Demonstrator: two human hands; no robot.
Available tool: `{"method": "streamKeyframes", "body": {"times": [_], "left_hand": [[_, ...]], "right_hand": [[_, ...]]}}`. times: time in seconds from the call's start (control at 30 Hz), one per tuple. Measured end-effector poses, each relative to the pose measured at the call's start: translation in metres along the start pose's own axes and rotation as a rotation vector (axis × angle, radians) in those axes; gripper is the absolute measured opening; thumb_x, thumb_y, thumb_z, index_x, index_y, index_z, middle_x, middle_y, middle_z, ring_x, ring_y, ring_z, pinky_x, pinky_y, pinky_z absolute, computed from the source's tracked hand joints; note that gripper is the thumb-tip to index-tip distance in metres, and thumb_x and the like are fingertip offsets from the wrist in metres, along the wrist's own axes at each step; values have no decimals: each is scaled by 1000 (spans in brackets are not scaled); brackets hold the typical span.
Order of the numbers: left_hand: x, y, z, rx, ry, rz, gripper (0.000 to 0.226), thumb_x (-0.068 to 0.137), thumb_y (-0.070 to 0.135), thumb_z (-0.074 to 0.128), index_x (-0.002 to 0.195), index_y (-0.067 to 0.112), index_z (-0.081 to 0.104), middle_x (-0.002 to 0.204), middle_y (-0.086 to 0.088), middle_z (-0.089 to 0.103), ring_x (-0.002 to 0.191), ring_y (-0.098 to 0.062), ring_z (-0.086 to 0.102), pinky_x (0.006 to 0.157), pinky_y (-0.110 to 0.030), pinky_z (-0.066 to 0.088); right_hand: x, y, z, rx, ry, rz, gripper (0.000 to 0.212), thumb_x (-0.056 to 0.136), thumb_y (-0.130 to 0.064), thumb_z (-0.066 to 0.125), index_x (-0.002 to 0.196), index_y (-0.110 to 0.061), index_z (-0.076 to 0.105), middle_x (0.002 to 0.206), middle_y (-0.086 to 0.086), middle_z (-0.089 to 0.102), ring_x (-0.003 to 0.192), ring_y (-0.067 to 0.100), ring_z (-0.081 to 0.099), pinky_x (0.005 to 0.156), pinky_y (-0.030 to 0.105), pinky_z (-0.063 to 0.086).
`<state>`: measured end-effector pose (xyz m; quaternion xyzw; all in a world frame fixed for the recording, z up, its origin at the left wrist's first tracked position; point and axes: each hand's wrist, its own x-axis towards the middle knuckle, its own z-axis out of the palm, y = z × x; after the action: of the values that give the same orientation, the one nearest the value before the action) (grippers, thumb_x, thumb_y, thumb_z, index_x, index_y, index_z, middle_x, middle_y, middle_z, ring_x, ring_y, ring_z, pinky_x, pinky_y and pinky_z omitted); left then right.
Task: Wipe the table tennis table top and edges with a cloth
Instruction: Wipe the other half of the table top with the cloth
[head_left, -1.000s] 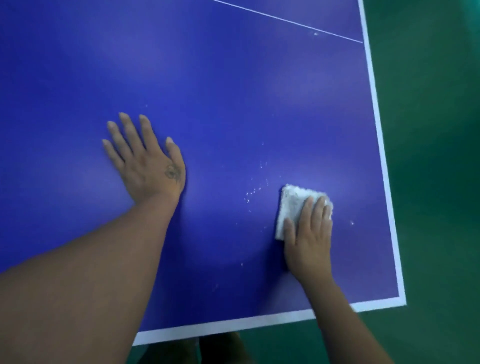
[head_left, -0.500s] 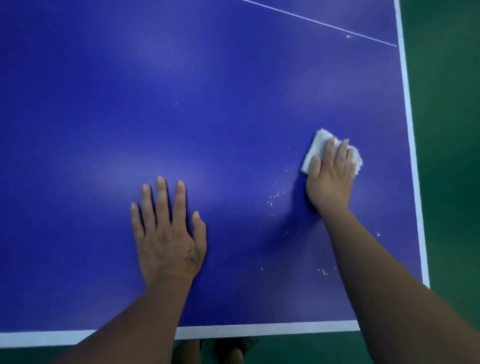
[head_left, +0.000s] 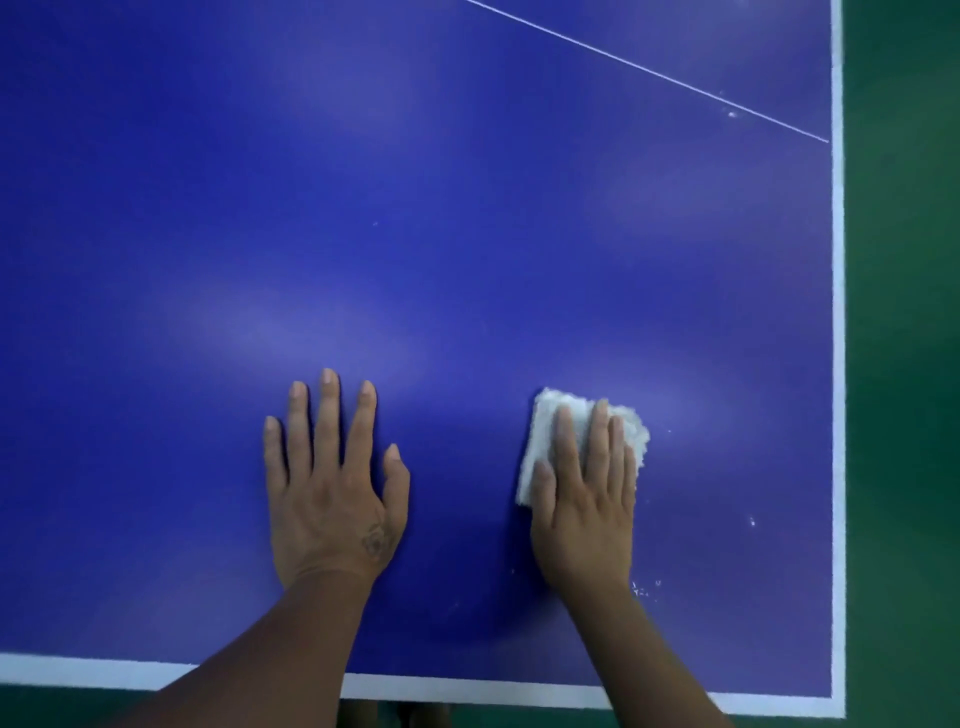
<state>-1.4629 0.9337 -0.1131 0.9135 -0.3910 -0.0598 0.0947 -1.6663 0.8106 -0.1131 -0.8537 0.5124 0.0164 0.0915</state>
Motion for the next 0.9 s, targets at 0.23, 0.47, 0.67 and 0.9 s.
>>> {"method": "streamKeyframes", "body": {"times": [0.23,0.47,0.67,0.9], "left_hand": [[1,-3,3,22,28,1,68,106,46,37,169,22,33,179,-7,20,167,-32,11,134,-57,13],[2,-5,7,-42,90,-23,59,107,41,40,159,17,52,177,-3,28,166,-27,19,133,-56,20],[3,-6,10,-82,143,-35,51,108,34,43,152,12,58,175,-4,32,165,-25,23,132,-55,23],[3,-5,10,-107,160,-46,49,107,32,45,148,11,61,174,-4,35,164,-26,25,133,-54,22]], "right_hand": [[164,-58,-15,70,-7,-144,64,112,-54,21,172,-31,19,181,7,5,167,31,4,134,47,1],[275,-138,-21,33,-133,-448,63,113,-56,24,172,-36,11,181,2,-3,167,24,-7,134,43,-8],[254,-131,-19,-75,-57,-975,59,114,-49,24,170,-28,29,179,8,17,166,29,13,134,48,9],[102,-12,-12,1,-113,-1045,62,112,-41,48,169,-21,32,178,13,18,165,34,17,129,59,26]]}}
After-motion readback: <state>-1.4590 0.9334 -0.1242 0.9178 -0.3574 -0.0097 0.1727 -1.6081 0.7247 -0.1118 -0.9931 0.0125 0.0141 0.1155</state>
